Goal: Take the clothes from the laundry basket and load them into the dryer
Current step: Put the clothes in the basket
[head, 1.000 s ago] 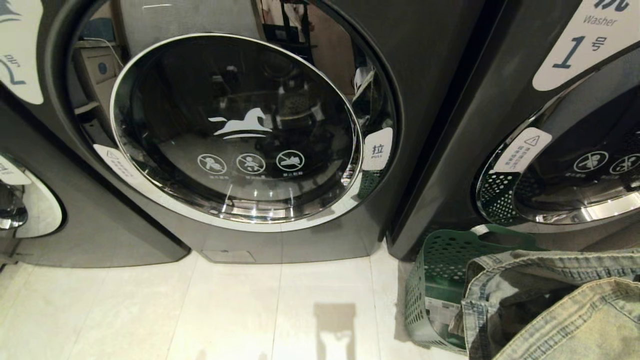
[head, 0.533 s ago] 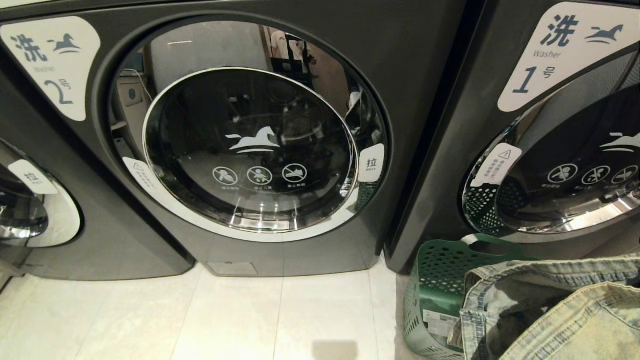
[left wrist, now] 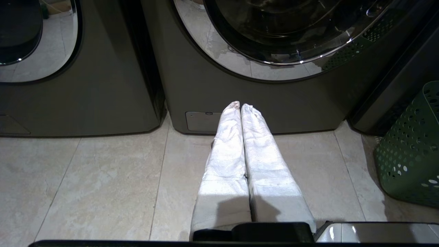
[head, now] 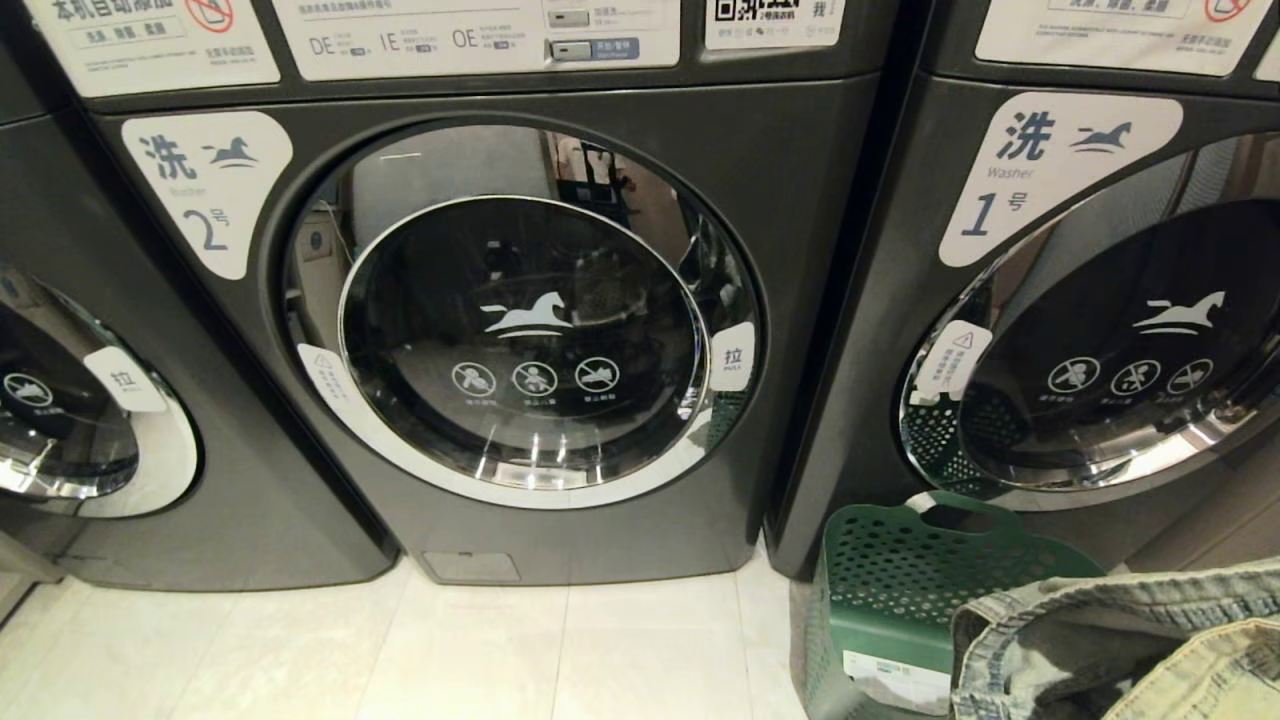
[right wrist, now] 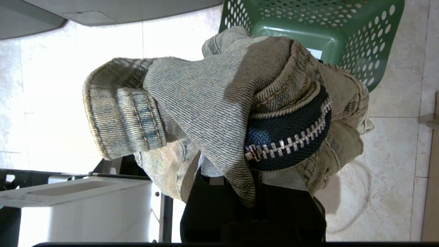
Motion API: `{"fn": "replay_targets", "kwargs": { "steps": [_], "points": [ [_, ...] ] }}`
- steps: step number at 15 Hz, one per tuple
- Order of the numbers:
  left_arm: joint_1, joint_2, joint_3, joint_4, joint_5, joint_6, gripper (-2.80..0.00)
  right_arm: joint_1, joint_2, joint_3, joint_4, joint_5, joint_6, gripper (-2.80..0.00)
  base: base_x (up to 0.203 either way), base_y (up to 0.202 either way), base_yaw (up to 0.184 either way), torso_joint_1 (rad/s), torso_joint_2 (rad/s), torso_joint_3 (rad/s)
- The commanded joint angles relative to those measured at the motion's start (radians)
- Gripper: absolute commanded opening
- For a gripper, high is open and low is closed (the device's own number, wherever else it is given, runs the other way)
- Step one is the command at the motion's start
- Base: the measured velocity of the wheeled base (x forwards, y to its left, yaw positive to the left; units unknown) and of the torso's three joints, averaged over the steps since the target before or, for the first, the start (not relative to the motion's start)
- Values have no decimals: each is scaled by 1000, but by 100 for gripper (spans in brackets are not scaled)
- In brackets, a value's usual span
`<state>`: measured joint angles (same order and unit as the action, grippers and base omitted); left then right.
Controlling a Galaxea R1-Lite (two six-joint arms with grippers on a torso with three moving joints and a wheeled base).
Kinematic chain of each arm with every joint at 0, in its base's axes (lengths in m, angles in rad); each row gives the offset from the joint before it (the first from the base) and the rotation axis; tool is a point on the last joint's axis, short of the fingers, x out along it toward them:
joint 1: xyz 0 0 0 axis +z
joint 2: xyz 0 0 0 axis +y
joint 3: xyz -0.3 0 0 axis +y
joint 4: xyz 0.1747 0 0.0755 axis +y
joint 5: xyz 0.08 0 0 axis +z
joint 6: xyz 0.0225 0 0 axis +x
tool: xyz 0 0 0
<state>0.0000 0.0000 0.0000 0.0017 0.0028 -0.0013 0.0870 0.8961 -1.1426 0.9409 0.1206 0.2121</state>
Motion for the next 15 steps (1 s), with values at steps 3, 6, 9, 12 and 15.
{"fn": "replay_targets", "kwargs": {
  "steps": [3,6,9,12,15],
  "points": [
    [0,0,2,0,0,0,-280,0,-8,14,2,4,6,-280,0,0,0,5,0,200],
    [0,0,2,0,0,0,-280,0,-5,12,1,2,9,-280,0,0,0,1,4,201],
    [0,0,2,0,0,0,-280,-1,-9,12,3,-4,10,-280,0,0,0,4,3,184],
    [0,0,2,0,0,0,-280,3,4,13,2,-16,-8,-280,0,0,0,4,2,63],
    [0,1,1,0,0,0,-280,3,6,37,3,-21,-94,-280,0,0,0,0,0,0]
  ]
}}
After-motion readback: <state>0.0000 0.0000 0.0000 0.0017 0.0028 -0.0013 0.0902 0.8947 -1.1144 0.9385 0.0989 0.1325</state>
